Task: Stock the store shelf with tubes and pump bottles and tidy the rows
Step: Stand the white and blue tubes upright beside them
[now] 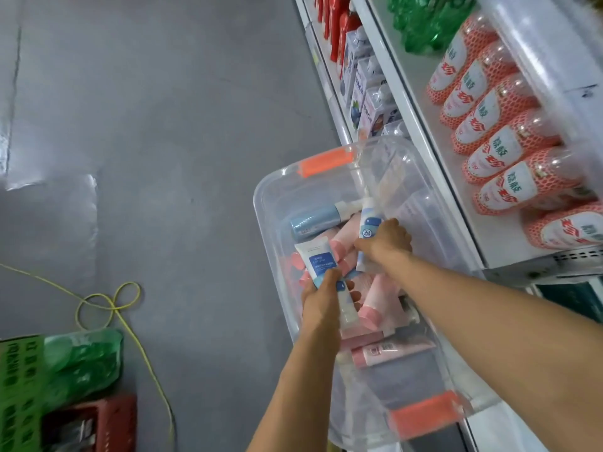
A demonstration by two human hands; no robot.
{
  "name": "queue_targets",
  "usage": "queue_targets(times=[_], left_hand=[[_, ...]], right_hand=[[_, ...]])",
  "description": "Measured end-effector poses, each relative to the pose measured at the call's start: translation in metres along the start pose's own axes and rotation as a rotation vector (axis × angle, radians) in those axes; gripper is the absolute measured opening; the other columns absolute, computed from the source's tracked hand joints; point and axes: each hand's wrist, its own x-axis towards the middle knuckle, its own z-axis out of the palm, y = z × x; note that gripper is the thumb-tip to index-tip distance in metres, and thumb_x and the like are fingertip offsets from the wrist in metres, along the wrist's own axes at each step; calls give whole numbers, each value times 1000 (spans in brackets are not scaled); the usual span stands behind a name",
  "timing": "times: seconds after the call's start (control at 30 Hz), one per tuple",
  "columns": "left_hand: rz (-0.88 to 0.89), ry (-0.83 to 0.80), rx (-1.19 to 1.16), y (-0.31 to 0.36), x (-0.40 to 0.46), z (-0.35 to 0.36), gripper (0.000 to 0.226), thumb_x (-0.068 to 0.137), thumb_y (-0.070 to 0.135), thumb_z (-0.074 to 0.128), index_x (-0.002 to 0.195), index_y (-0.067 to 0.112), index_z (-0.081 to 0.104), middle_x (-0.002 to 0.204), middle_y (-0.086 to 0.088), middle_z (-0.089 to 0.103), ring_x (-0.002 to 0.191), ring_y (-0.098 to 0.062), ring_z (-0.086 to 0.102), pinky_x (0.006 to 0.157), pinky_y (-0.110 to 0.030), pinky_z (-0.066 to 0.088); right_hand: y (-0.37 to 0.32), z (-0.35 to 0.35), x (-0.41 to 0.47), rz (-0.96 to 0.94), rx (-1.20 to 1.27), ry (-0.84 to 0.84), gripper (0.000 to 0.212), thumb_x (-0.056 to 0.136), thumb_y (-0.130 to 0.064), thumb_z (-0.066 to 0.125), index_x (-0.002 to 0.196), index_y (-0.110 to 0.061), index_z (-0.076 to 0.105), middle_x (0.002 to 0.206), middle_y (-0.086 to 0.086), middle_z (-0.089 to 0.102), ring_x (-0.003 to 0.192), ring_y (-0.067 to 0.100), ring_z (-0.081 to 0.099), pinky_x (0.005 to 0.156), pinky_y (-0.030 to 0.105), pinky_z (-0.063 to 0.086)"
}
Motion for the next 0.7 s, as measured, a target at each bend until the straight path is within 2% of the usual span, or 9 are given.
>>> queue_targets(times=[0.13,0.2,0.3,0.4,0.5,0.6,0.7], left_hand=[[14,-4,18,0,-3,1,16,91,30,62,102,19,59,88,-13,71,71,-25,68,82,-51,58],[22,2,35,1,-9,1,16,91,27,63,102,17,60,89,-13,71,71,-25,68,82,-50,58],[51,-13,44,3,-22,1,21,89,13,64,109,8,60,83,-14,69,63,-22,67,80,-48,58],[89,-47,72,9,-41,2,15,88,6,64,102,9,60,80,-12,66,60,-19,65,76,-43,58],[144,-75,84,17,-63,5,18,87,4,65,104,8,61,79,-11,67,64,-20,64,75,-42,57],[233,-88,105,25,-84,6,16,86,3,66,102,5,63,79,-15,66,64,-23,62,66,-38,54],[326,-87,76,32,-108,8,18,87,8,68,105,5,66,80,-17,67,68,-27,62,60,-36,53]], right_hand=[[3,2,-7,-47,-72,-122,59,66,-43,75,114,-14,56,111,11,60,102,30,57,87,36,51],[7,5,-15,-67,-12,-186,52,65,-44,75,106,-17,59,104,7,64,95,27,59,82,34,51],[16,1,-28,-121,110,-243,37,71,-36,75,101,-17,63,98,5,69,86,23,64,78,34,54],[26,-16,-47,-198,204,-280,45,69,-33,83,103,-17,59,97,2,67,88,19,63,75,30,50],[35,-42,-78,-300,326,-294,46,70,-27,84,104,-15,55,89,-3,62,83,14,60,69,27,45],[45,-66,-107,-363,395,-289,47,68,-15,82,108,-14,56,93,-1,65,89,18,63,77,30,52],[59,-91,-135,-440,370,-271,39,70,-6,77,99,-19,54,83,-7,61,80,13,61,65,20,46]])
